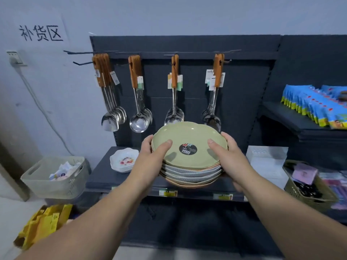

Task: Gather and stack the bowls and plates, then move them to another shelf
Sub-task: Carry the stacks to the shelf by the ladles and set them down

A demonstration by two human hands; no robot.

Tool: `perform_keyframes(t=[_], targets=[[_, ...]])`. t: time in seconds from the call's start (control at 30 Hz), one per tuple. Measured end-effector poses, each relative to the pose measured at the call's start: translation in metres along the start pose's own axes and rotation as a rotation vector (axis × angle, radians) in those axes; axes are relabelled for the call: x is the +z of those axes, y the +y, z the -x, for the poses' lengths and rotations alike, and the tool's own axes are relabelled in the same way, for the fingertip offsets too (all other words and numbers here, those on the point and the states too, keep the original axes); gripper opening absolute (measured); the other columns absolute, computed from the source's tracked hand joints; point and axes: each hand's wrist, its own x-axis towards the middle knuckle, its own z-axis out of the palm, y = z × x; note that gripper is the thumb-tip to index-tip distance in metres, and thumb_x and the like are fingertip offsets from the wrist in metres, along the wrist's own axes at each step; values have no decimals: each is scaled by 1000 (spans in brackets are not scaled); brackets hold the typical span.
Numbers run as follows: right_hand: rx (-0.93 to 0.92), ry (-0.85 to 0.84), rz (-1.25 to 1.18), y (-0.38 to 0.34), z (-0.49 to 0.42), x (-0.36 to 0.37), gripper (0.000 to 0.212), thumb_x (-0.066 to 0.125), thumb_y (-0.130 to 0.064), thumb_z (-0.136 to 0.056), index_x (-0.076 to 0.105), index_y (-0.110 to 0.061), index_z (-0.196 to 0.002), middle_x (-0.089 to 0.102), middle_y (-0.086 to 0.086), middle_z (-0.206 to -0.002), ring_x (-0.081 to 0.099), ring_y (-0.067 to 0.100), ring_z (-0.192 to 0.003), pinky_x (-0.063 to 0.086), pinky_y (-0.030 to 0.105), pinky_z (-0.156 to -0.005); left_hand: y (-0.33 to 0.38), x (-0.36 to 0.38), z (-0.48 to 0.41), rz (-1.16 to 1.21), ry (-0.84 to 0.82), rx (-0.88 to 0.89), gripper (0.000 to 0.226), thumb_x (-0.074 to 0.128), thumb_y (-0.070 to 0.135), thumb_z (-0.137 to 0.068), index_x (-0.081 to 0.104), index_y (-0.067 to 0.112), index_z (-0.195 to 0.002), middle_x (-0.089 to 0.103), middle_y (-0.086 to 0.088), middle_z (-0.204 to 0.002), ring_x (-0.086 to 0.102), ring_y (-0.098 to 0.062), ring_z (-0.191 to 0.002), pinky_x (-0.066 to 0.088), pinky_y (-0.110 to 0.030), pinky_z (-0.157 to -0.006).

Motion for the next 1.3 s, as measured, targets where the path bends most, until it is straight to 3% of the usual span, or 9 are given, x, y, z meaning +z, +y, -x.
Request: perform_keyframes(t=[0.07, 0.23, 0.37, 0.47, 0.6, 0.77, 1.03, 1.2, 1.3], targets=[[29, 29, -5, 12, -25, 5, 63, 62, -46, -89, 34, -39, -145, 57, -13, -128, 59, 10, -110, 48, 34, -97, -13, 1, -33, 18, -44, -18, 56, 64, 48, -82, 37, 40, -131, 60, 9, -121, 64, -17, -105, 54, -40, -84], [135, 134, -27, 52, -86, 22, 60, 62, -45, -90, 35, -45, -144, 53, -13, -132, 56, 12, -113, 47, 35, -96, -55, 1, -119, 20, -144, -92, 66, 66, 62, -64, 42, 47, -123, 60, 15, -119, 62, -15, -109, 49, -48, -97], [229, 198, -17, 94, -126, 31, 59, 61, -46, -89, 36, -47, -142, 53, -10, -131, 53, 16, -115, 45, 39, -98, -100, 10, -169, 18, -209, -163, 44, 65, 46, -82, 45, 43, -122, 62, 13, -117, 61, -14, -108, 49, -47, -97], [272, 234, 9, 129, -149, 38, 58, 62, -41, -90, 37, -46, -142, 55, -10, -128, 55, 14, -112, 47, 36, -93, -140, 17, -193, -6, -211, -199, 34, 62, 44, -85, 45, 52, -114, 60, 19, -116, 59, -10, -109, 48, -44, -97], [283, 225, 20, 176, -168, 50, 59, 64, -33, -91, 36, -44, -142, 54, -19, -121, 54, 3, -107, 44, 23, -80, -188, 22, -209, 29, -156, -245, 45, 63, 36, -87, 42, 41, -126, 60, 14, -118, 59, -7, -106, 49, -38, -95], [310, 178, -25, 213, -188, 72, 63, 66, -32, -91, 32, -48, -142, 52, -24, -119, 53, -6, -102, 44, 17, -76, -226, 15, -229, 38, -94, -253, 48, 62, 30, -89, 40, 36, -131, 58, 13, -119, 58, -6, -105, 48, -27, -83], [304, 149, -47, 239, -228, 105, 75, 71, -28, -87, 29, -46, -146, 54, -24, -115, 55, -4, -101, 46, 20, -79, -250, 5, -269, 30, -25, -224, 48, 63, 26, -89, 40, 38, -128, 60, 14, -115, 58, -5, -103, 47, -26, -83], [289, 189, -33, 248, -242, 101, 77, 73, -27, -85, 29, -48, -145, 55, -19, -124, 57, 4, -108, 48, 28, -91, -260, 11, -281, 23, -85, -208, 54, 65, 23, -87, 37, 36, -132, 59, 15, -118, 58, -1, -105, 46, -19, -81], [265, 218, -7, 251, -249, 99, 78, 74, -26, -84, 30, -48, -144, 56, -21, -121, 58, 4, -109, 49, 28, -90, -266, 15, -288, -6, -119, -204, 59, 67, 23, -86, 34, 40, -132, 58, 17, -118, 57, -1, -106, 45, -20, -84]])
